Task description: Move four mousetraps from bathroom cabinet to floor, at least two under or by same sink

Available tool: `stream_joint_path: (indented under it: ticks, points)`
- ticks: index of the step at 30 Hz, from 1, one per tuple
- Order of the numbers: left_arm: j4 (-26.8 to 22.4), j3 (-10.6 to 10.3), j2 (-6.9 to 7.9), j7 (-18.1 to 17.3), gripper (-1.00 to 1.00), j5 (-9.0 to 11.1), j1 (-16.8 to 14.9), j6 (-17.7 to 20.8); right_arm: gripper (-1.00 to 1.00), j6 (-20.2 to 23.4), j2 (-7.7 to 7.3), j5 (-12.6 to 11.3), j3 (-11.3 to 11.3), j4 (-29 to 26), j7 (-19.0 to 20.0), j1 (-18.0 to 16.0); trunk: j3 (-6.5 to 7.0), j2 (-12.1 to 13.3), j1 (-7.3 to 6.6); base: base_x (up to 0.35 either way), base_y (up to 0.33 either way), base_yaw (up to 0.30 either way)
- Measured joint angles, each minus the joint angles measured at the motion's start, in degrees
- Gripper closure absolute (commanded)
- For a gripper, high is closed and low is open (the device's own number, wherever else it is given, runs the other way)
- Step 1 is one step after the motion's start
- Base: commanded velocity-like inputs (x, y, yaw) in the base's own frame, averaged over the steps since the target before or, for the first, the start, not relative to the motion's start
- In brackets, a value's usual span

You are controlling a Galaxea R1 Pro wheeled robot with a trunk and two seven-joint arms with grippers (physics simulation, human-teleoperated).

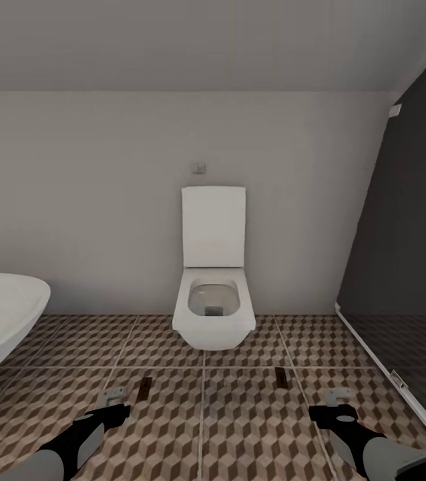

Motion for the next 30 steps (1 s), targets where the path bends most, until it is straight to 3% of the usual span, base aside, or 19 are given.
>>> stream_joint_path:
  ticks: [21,30]
  points:
    - [0.0,0.0,0.04,0.1,-1.0,-0.1,0.0,-0.2,-1.0,0.2,-0.04,0.0,0.0,0.0,0.4,0.0,4.66,0.3,-0.54,0.0,0.0,0.0]
    - [0.0,0.0,0.07,0.1,-1.0,-0.1,0.0,-0.3,-1.0,0.2,0.01,0.0,0.0,0.0,0.3,0.0,6.28,3.9,-2.51,0.0,0.0,0.0]
